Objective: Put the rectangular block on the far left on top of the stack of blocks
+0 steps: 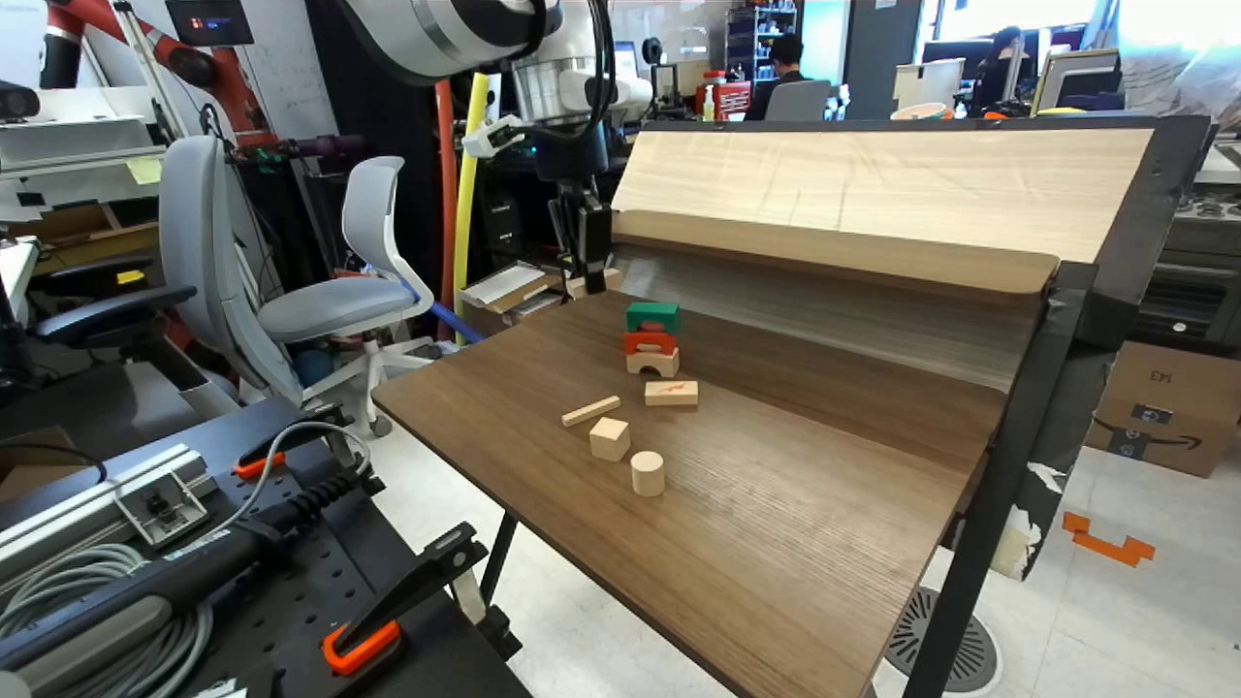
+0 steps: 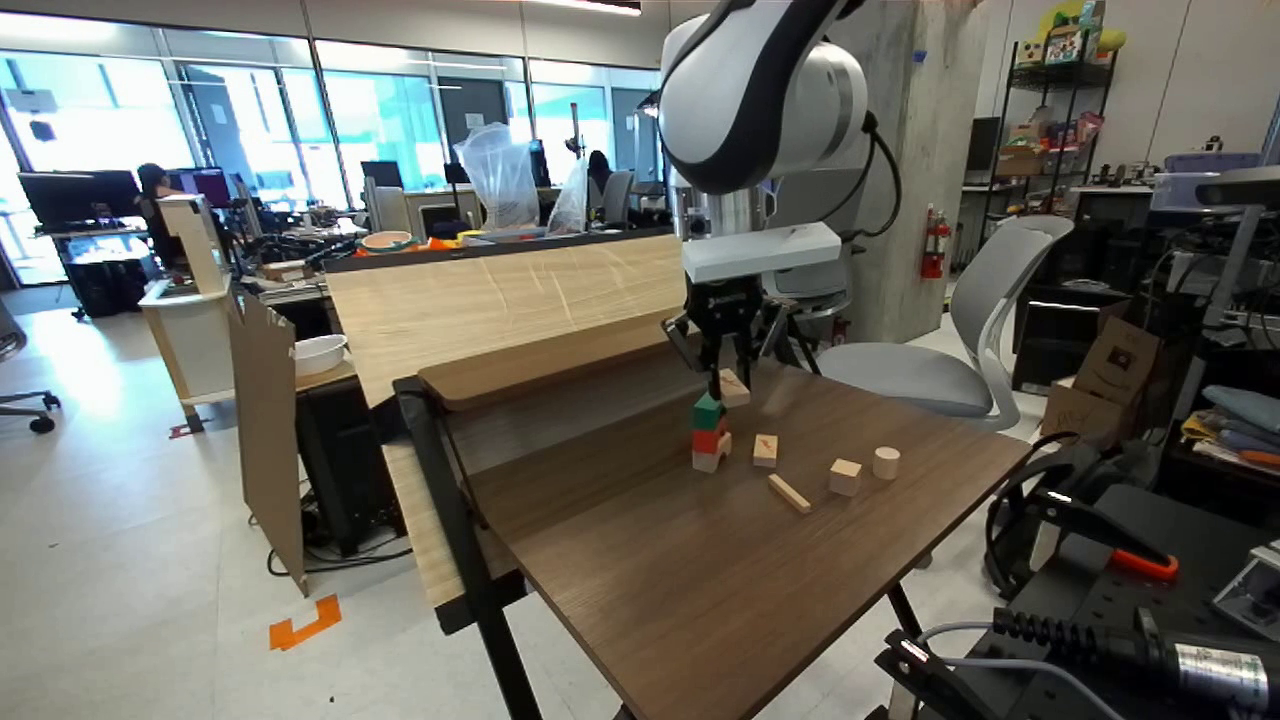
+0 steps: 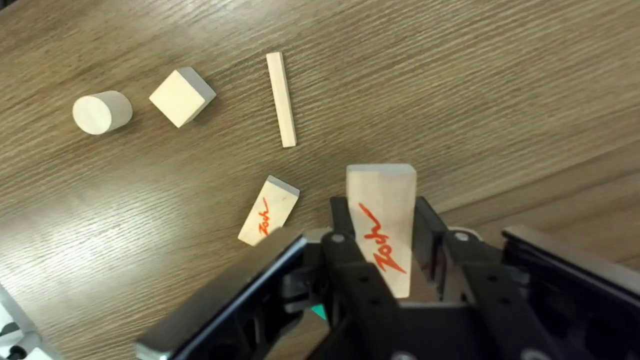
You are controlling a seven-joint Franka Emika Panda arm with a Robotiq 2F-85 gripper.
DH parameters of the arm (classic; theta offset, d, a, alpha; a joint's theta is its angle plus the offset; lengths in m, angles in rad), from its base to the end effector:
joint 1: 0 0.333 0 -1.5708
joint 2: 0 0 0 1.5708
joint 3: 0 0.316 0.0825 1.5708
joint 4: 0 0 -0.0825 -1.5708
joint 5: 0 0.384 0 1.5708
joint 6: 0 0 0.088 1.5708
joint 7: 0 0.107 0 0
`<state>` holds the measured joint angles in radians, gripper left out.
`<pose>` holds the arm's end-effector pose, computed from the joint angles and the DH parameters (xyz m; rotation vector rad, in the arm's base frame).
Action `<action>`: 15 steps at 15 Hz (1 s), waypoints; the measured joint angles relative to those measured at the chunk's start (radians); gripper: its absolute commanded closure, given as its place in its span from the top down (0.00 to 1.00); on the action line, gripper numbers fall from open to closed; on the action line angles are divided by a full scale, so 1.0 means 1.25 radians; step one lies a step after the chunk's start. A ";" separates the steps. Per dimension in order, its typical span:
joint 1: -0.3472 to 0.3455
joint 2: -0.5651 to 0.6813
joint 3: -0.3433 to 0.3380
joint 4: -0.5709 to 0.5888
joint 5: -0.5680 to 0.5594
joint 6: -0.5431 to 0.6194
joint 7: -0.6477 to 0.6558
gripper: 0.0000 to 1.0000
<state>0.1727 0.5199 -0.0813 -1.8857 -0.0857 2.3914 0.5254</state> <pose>0.6314 0.0598 0.2298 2.9943 -0.5455 0.0259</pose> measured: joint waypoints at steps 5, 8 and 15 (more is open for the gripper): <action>-0.001 0.007 -0.017 0.045 0.001 -0.046 0.101 0.08; -0.004 0.019 -0.019 0.074 0.007 -0.075 0.158 0.08; -0.006 0.090 -0.017 0.151 0.050 -0.099 0.247 0.08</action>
<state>0.1653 0.6324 -0.1026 -1.6965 -0.0228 2.2678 0.8343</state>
